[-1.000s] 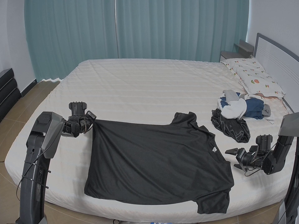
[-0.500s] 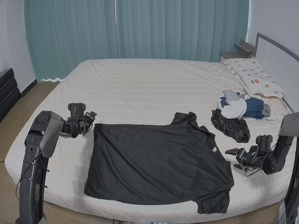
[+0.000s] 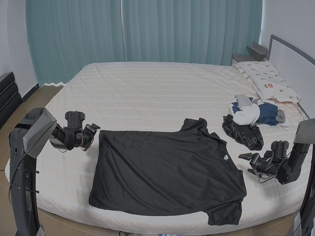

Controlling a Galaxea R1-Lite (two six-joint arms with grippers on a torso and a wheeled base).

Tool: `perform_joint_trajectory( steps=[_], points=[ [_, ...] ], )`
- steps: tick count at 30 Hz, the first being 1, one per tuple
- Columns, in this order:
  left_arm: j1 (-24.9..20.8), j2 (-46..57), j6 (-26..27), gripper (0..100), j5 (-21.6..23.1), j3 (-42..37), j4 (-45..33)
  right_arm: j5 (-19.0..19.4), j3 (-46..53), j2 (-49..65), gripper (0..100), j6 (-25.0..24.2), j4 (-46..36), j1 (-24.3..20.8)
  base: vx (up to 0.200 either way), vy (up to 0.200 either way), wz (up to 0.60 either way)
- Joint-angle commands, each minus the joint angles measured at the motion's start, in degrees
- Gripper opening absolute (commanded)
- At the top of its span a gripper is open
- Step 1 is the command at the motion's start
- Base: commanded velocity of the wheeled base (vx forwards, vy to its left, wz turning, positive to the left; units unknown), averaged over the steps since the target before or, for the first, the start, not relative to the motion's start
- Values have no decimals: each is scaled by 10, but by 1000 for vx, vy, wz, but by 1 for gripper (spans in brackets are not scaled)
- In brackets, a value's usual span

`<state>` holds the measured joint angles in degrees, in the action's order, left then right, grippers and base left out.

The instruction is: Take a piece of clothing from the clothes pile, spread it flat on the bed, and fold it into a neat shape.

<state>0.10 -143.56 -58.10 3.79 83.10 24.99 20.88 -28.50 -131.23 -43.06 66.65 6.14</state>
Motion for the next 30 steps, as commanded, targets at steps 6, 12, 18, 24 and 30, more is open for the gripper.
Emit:
perform_joint_trajectory(
  steps=[6, 12, 18, 24, 30],
  points=[
    [-37, 157, -30, 100, 52, -283, 98, -63, -115, 27, 100, 25, -47, -68, 0, 0, 0],
    [-67, 154, -69, 100, 52, -350, 190, -118, -279, 15, 100, 103, -222, -86, 0, 0, 0],
    [-77, 149, -49, 100, 52, -426, 320, -171, -456, -82, 100, 184, -318, -135, 0, 0, 0],
    [-76, 149, -51, 100, 53, -430, 332, -228, -560, -148, 100, 246, -359, -175, 0, 0, 0],
    [-75, 150, -52, 100, 53, -432, 333, -247, -646, -206, 100, 251, -410, -199, 0, 0, 0]
  ],
)
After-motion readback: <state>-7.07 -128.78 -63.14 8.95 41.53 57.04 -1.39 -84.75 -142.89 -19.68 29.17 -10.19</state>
